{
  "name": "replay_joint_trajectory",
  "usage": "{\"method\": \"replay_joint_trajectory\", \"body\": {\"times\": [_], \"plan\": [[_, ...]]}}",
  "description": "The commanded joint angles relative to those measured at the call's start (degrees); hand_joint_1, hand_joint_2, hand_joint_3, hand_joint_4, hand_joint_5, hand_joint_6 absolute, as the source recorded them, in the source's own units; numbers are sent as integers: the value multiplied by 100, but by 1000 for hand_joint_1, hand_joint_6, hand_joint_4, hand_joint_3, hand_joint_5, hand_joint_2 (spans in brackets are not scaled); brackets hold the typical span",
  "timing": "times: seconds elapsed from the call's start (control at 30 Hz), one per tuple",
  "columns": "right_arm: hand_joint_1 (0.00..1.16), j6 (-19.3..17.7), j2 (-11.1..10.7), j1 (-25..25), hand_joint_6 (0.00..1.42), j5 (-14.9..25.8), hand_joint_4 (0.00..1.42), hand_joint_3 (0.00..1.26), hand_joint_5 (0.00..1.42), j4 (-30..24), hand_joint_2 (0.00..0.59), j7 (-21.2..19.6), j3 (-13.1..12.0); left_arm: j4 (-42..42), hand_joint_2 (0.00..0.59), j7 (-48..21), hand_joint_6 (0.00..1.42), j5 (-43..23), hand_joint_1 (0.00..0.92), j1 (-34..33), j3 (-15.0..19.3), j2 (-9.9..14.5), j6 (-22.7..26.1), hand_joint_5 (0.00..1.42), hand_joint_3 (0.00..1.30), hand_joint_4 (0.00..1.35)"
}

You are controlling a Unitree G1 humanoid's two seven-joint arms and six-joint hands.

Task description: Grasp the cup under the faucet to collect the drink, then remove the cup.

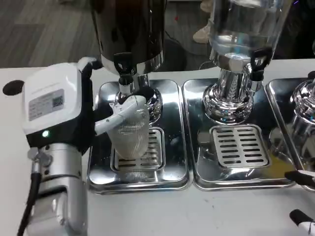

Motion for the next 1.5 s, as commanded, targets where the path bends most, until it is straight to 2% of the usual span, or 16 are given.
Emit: {"method": "replay_joint_trajectory", "body": {"times": [0.03, 0.23, 0.5, 0.9, 1.33, 1.5], "plan": [[615, 88, 29, 9, 102, -39, 218, 285, 193, -197, 260, -39, 37, -754, 33, -38, 916, -189, 4, 112, 191, -74, -338, 693, 325, 305], [614, 141, 12, 17, 102, -39, 215, 285, 193, -368, 260, -72, -13, -803, 43, -83, 930, -681, 21, -23, 430, -227, -618, 703, 288, 216], [603, -71, -138, -2, 65, -348, 214, 285, 193, -603, 266, -339, -369, -659, 47, -153, 932, -664, 26, -89, 377, -336, -721, 710, 287, 216], [588, -352, -241, -89, 0, -603, 214, 289, 183, -532, 273, -640, -558, -540, 51, -304, 1021, -609, 29, -112, 345, -443, -735, 809, 419, 379], [559, -405, -215, -63, 0, -564, 218, 294, 183, -433, 281, -642, -507, -599, 52, -435, 1075, -531, 29, 31, 307, -463, -753, 868, 517, 501], [553, -516, -234, -68, 0, -723, 214, 294, 170, -475, 285, -748, -589, -585, 52, -451, 1080, -530, 29, 112, 276, -464, -761, 888, 551, 539]]}}
